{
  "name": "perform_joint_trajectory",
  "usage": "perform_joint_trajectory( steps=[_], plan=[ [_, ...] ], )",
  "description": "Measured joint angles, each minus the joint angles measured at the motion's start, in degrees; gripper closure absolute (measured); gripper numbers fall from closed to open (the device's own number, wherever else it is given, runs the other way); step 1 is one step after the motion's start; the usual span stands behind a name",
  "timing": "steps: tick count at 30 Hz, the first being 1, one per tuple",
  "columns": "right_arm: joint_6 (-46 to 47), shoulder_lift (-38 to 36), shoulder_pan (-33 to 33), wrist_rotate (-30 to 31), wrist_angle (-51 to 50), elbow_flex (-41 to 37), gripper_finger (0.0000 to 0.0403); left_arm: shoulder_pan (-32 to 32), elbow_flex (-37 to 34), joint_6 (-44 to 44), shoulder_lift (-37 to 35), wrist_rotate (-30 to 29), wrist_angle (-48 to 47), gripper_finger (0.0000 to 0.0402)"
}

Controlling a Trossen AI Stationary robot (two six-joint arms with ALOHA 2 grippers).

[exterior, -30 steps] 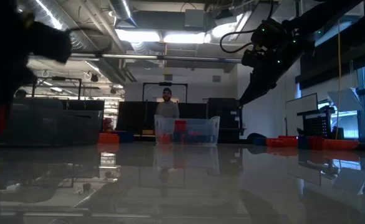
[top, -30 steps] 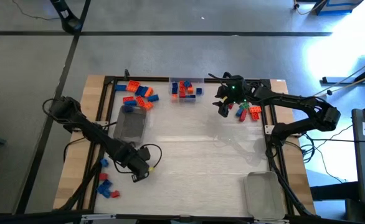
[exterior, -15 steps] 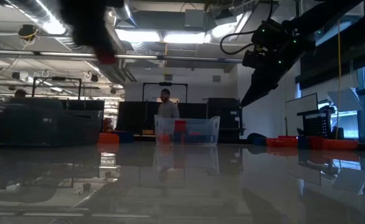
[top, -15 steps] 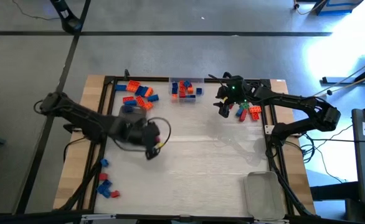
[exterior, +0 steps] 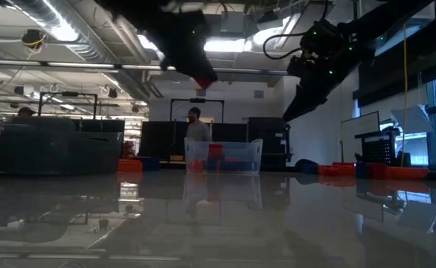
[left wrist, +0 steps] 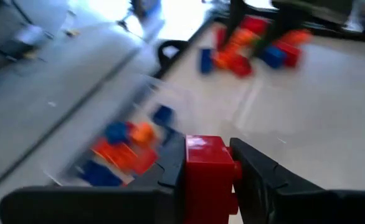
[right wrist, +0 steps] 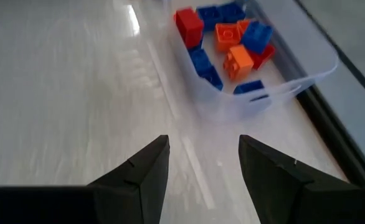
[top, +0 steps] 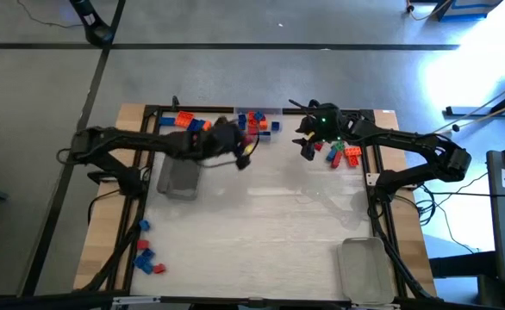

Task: Sort blocks by size
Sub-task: Put the red 4 stud game piece into the transparent bin

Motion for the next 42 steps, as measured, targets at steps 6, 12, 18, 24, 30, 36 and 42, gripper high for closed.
perform_joint_trajectory(
  steps=[6,12,18,24,30,36,42],
  plan=[
    [0.03,1.14,0.00,-0.01,5.98,0.00,0.0210,9.29,-0.02,4.18,7.91,3.52,12.47,0.0315],
    [0.03,4.98,0.04,-0.46,12.85,0.00,0.0210,16.22,0.00,6.90,15.51,5.66,20.00,0.0314],
    [0.03,7.84,0.07,-1.96,17.13,0.00,0.0210,19.37,0.01,6.24,18.08,6.97,22.32,0.0290],
    [-0.88,7.93,0.07,-1.95,18.43,0.00,0.0210,19.35,0.15,5.76,16.45,6.99,20.47,0.0212],
    [-1.90,7.93,0.06,-2.40,18.38,0.00,0.0210,15.07,0.17,2.90,8.44,6.99,7.48,0.0180],
    [-1.92,7.93,1.10,-6.84,16.90,0.00,0.0210,1.93,0.20,-1.38,-6.17,7.06,-11.97,0.0186],
    [-1.92,7.93,5.53,-6.95,15.89,0.00,0.0210,-17.54,0.26,-7.55,-13.96,6.93,-30.52,0.0196]
  ],
)
